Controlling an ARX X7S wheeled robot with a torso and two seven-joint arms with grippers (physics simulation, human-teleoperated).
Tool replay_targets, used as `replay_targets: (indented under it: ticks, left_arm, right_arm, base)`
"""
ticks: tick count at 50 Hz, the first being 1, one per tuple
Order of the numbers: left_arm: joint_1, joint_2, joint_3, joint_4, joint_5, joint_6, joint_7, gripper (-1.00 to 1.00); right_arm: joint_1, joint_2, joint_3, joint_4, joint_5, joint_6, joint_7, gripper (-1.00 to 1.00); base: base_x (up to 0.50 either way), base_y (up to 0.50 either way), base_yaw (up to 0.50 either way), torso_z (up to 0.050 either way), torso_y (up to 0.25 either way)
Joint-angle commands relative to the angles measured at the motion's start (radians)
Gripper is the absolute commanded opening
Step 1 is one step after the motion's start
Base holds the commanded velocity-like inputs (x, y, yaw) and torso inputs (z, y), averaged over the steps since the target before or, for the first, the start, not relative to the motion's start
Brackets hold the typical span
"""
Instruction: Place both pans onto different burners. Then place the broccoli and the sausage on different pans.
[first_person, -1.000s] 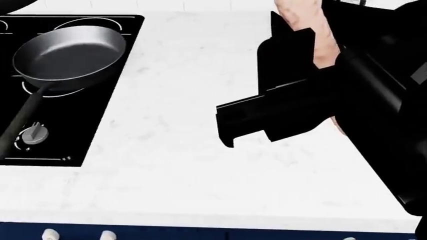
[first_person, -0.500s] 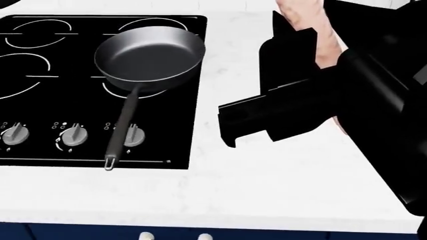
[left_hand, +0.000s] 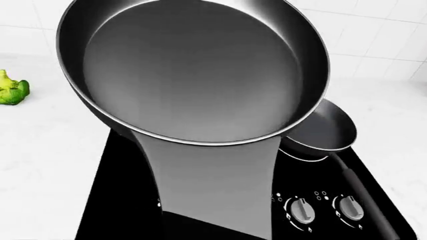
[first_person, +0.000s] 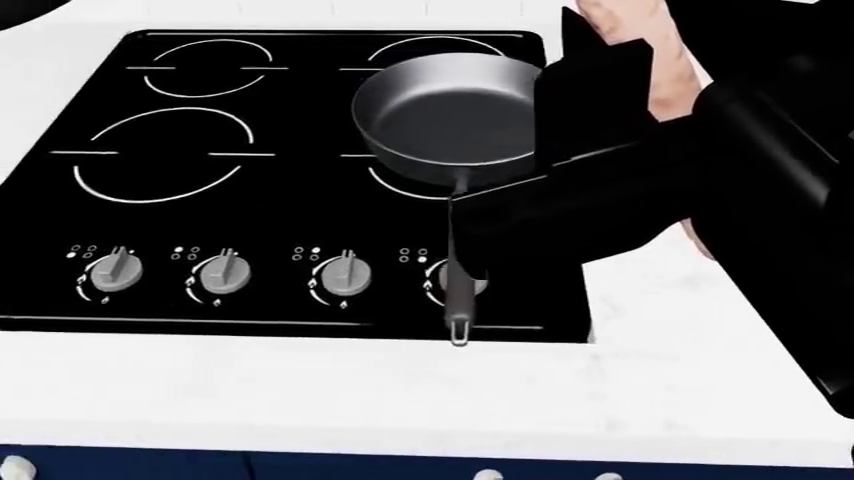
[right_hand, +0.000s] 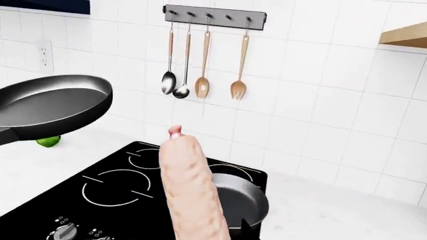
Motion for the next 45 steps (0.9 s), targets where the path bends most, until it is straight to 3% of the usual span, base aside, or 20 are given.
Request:
replay_targets:
  ticks: [1,21,32,45]
  left_arm:
    - [0.001,0.010,-0.039,0.015,0.019,0.021,0.028,-1.00]
    - [-0.021,0.031,-0.026,0.005,0.027,0.011,0.024,-1.00]
    - [-0.026,0.033,-0.023,0.001,0.028,0.011,0.026,-1.00]
    - [-0.015,0.022,-0.025,0.008,0.026,0.020,0.031,-1.00]
  right_arm:
    - [-0.006,-0.015,0.023,0.001,-0.045,0.025,-0.035,-1.00]
    - [-0.022,0.005,0.028,0.006,-0.050,0.016,-0.036,-1.00]
    - [0.011,0.002,0.014,0.029,-0.057,0.033,-0.004,-1.00]
    - [0.014,-0.014,-0.005,0.063,-0.087,0.061,-0.030,-1.00]
  base:
    - [0.00,0.50,0.00,0.000,0.000]
    - [0.00,0.50,0.00,0.000,0.001]
    - [0.00,0.01,0.00,0.000,0.001]
    - [0.47,0.00,0.00,0.001,0.002]
